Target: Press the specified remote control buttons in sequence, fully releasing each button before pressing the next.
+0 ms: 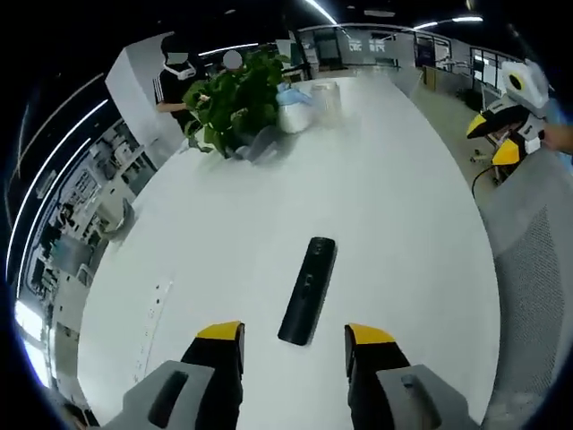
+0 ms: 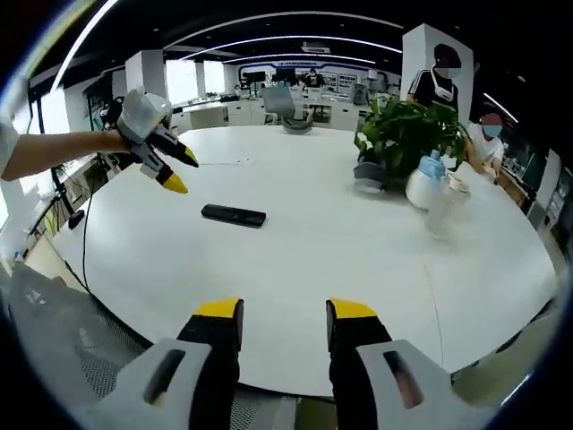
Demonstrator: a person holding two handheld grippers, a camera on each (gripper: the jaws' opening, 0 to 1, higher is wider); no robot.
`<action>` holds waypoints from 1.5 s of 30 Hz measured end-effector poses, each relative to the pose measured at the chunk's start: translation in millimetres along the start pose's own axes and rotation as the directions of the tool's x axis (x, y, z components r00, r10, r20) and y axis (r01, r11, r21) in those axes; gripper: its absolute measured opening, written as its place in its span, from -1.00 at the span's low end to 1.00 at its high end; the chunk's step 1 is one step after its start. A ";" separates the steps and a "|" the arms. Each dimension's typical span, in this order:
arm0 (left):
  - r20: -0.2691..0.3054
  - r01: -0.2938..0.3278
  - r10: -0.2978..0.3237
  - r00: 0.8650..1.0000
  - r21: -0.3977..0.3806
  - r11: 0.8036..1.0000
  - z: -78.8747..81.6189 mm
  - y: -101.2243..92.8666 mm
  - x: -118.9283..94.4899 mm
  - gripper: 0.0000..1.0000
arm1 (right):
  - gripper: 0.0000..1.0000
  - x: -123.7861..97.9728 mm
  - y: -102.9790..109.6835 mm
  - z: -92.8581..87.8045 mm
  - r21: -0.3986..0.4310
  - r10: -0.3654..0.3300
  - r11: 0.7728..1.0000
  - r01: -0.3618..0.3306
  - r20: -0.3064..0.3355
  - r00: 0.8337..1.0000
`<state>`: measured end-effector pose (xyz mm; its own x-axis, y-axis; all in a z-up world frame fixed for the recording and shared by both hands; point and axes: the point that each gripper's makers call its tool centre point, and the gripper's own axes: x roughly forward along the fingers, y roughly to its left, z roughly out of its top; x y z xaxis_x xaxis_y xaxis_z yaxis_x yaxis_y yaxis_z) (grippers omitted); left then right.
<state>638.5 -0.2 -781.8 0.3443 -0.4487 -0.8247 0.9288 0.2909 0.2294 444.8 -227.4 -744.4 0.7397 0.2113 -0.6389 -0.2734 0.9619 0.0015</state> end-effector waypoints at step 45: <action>-0.175 0.244 -0.227 0.958 0.079 0.967 -19.6 -4.6 91.3 -0.17 | -0.28 3.7 -9.1 -8.7 0.023 -0.035 0.999 0.037 -0.050 0.998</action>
<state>663.0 -25.9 -868.3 0.0945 -0.3480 -0.9327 0.9926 0.1047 0.0615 444.7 -236.9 -753.5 0.7173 0.1682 -0.6761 -0.2320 0.9727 -0.0042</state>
